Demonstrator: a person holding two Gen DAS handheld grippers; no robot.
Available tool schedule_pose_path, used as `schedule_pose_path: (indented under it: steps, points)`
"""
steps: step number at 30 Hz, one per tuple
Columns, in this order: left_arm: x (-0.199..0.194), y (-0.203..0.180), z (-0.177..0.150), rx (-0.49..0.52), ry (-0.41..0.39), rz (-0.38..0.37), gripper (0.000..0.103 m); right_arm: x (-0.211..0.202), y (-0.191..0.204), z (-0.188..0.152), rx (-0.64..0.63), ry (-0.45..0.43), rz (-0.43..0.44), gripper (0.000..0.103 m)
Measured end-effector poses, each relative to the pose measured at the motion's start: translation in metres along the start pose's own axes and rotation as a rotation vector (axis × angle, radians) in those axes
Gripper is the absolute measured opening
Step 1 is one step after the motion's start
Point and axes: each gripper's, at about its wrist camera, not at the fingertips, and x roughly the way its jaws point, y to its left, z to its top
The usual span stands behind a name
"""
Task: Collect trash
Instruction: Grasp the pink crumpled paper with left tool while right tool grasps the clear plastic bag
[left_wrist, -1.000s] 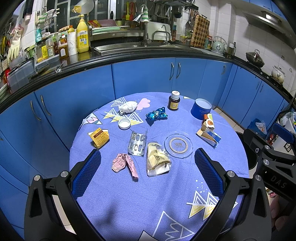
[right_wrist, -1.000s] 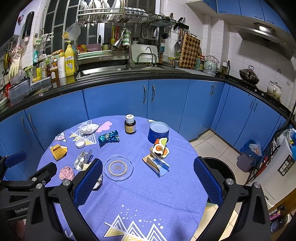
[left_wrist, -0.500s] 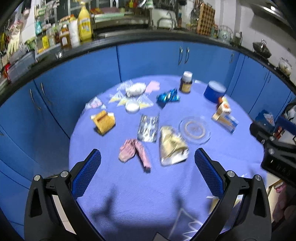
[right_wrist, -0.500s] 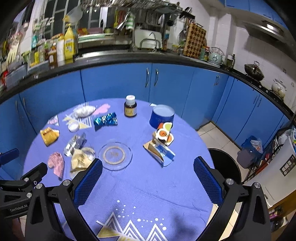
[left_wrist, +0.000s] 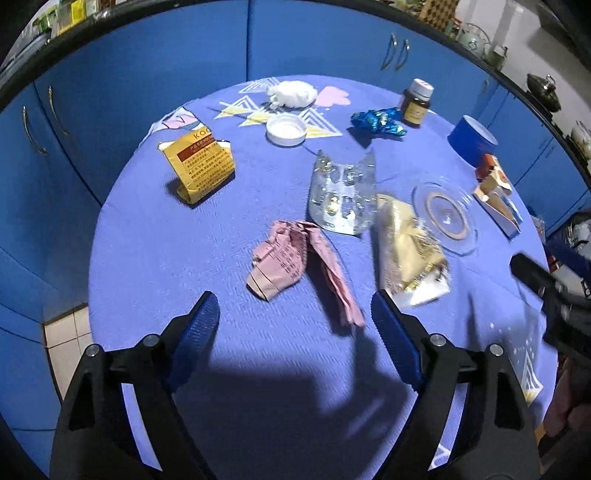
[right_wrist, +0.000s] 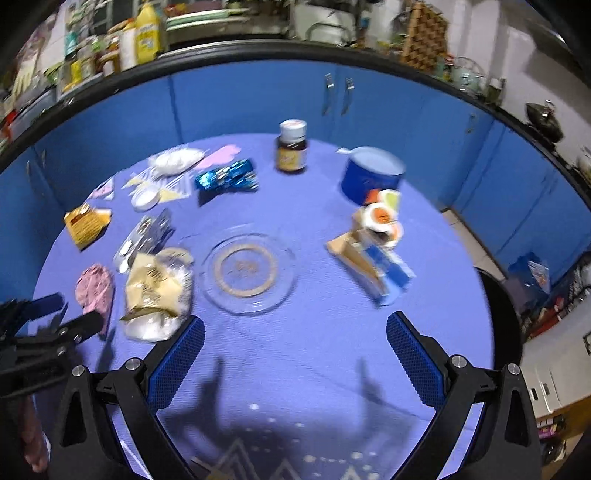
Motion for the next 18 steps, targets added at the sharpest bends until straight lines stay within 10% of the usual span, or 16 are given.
schedule_pose_path:
  steps: [10, 18]
  points:
    - [0.007, 0.002, 0.01, 0.044, -0.027, 0.055, 0.036, 0.016, 0.032, 0.007, -0.062, 0.026, 0.065, 0.096]
    - [-0.008, 0.027, 0.008, 0.011, -0.084, 0.063, 0.028, 0.027, 0.079, 0.013, -0.137, 0.04, 0.155, 0.096]
